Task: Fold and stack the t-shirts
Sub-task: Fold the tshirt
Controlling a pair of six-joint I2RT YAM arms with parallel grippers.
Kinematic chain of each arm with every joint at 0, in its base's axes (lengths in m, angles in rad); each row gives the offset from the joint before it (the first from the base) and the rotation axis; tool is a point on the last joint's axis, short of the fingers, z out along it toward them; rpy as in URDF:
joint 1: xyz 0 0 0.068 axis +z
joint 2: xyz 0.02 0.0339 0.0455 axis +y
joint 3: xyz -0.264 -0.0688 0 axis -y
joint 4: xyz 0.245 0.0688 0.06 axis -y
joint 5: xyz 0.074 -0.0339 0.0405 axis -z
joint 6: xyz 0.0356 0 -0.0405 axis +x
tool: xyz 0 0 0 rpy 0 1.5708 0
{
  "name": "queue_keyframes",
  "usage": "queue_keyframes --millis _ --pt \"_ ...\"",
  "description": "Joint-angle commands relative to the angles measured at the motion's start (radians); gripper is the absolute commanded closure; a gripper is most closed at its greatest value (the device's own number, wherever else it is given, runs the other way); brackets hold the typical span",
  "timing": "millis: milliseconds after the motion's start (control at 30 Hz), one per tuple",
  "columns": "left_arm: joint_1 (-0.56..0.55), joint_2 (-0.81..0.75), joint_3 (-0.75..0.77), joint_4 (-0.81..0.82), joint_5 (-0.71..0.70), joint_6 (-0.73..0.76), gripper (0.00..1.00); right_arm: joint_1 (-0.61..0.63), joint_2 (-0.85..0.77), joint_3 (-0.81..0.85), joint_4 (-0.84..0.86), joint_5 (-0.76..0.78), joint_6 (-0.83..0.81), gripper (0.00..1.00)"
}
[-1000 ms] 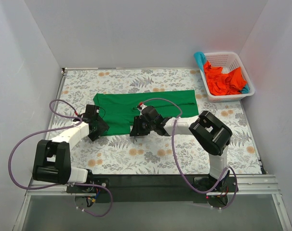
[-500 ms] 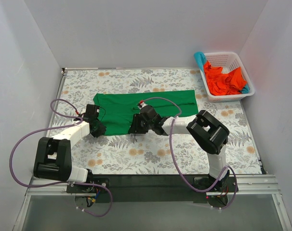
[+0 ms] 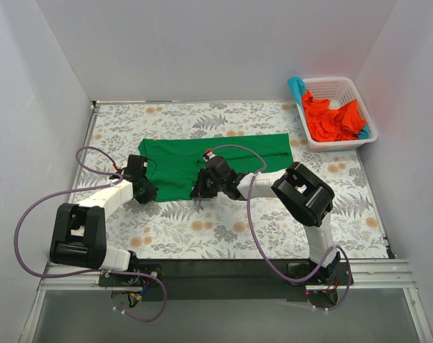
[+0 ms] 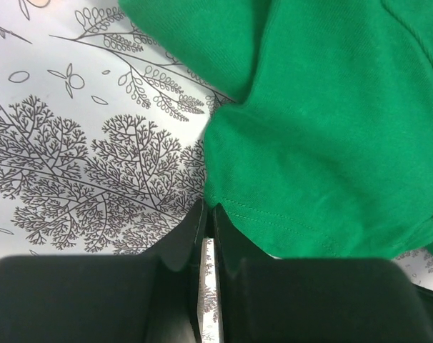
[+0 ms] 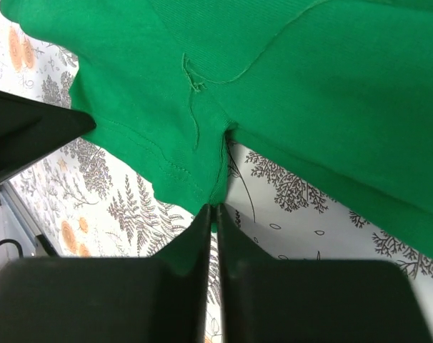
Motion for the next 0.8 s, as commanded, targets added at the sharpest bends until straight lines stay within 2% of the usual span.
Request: queue_keyframes --millis 0,33,200,367,500,767 --pt "-0.003 -0.04 0.036 -0.013 0.02 0.012 1.0 0.004 0.027 0.0 -0.04 0.017 -0.014 0.96" --pt "-0.003 -0.048 0.047 -0.009 0.015 0.017 1.0 0.002 0.017 0.008 -0.039 0.02 -0.018 0.99" --pt "-0.003 -0.04 0.168 -0.019 -0.011 0.052 1.0 -0.033 -0.032 0.045 -0.039 0.016 -0.074 0.99" --pt "-0.003 0.055 0.336 0.023 -0.058 0.077 1.0 -0.074 -0.038 0.161 -0.048 0.002 -0.132 0.99" --pt "-0.003 0.167 0.455 0.041 -0.057 0.098 1.0 -0.113 0.011 0.255 -0.053 -0.027 -0.15 0.99" --pt "-0.003 0.322 0.551 0.153 -0.04 0.129 1.0 -0.189 0.161 0.418 -0.053 -0.095 -0.172 0.99"
